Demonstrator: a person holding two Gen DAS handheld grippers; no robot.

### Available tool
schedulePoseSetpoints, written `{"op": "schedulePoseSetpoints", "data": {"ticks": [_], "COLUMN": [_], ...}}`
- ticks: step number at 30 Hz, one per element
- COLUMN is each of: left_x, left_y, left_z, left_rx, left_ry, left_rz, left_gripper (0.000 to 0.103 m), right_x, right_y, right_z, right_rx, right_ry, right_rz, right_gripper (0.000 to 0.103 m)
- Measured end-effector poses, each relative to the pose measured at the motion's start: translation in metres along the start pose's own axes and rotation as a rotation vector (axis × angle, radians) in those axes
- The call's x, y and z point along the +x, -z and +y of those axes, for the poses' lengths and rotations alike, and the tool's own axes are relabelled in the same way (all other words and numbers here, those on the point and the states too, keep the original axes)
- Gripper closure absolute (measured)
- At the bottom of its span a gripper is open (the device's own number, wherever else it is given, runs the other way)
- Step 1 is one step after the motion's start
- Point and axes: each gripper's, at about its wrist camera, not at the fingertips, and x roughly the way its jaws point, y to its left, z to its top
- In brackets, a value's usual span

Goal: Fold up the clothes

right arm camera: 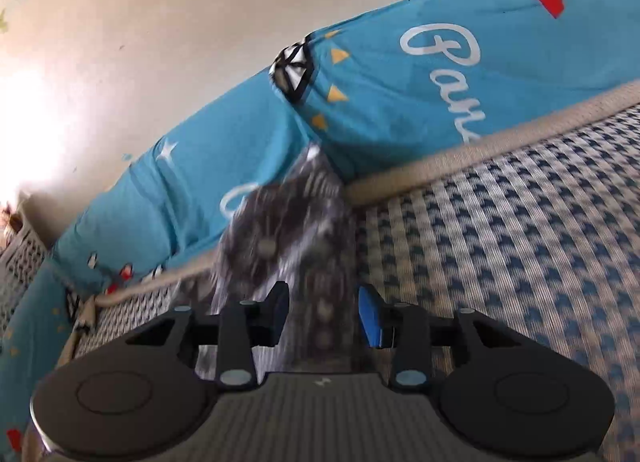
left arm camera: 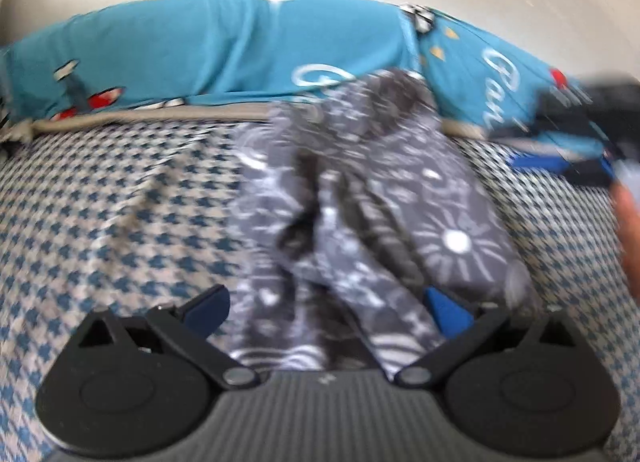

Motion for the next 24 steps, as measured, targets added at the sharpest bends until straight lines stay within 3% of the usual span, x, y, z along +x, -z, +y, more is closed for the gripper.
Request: {"op": "schedulePoseSetpoints", "data": {"ticks": [8,15,24], "left_x": [-0.032,-0.054,-0.077], "left_y": [0.001,0.016,0.034], "left_z": [0.042,0.05,0.042], "left_rx": [-0.157,-0.187,-0.141], "left_ry": [-0.061,-0.076,-0.088], "left_rz": [-0.073,-0.097,-0.126], "left_gripper": [0.0,0.0,0.0], "right_x": [-0.063,-0.114,-0.153], "right_y": [0.053,0.1,0.151], "right_z": [0.019,0.04,0.08], "right_rx": [-0.045,-0.104,-0.261], "right_ry": [-0.022,-0.03,-0.057], "right_rz": [0.006,0.019,0.044], "right_gripper": [0.062,0.061,0.061]}}
